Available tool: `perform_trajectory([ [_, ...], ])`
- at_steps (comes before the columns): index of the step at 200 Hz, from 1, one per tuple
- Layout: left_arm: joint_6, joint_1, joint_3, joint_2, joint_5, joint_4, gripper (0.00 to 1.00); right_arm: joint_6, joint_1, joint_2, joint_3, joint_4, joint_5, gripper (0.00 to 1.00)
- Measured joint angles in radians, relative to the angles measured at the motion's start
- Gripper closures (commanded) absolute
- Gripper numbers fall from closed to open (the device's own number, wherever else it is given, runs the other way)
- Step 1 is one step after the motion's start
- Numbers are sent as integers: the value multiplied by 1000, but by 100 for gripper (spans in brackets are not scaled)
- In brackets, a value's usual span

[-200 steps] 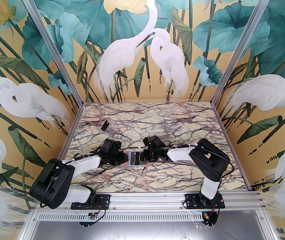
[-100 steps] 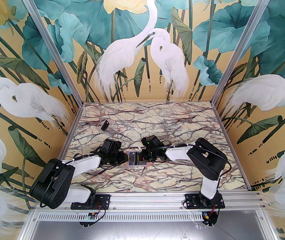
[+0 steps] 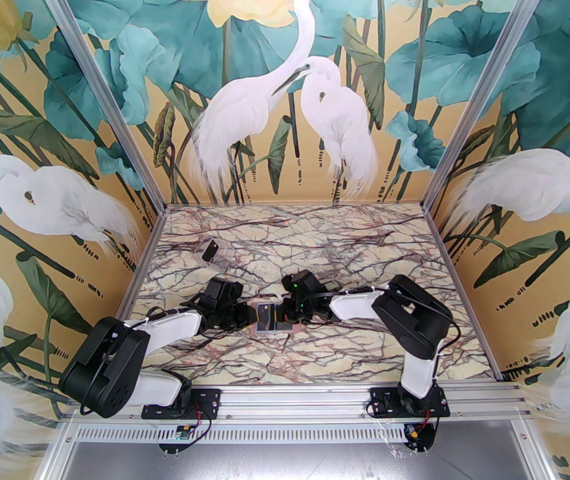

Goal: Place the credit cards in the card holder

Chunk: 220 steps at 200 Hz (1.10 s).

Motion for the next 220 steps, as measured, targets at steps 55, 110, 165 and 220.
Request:
perform_trajectory([
  [55,0,0,0,0,0,2,79,-29,17,-113,-6,-70,84,94],
  [110,0,-2,0,-2,2,3,76,-28,17,-107,-5,-64,81,95],
  [165,0,-2,0,-2,2,5,76,-28,17,-21,3,-48,51,96],
  [220,0,-2,0,-2,2,5,76,-28,17,-38,3,-53,52,97],
])
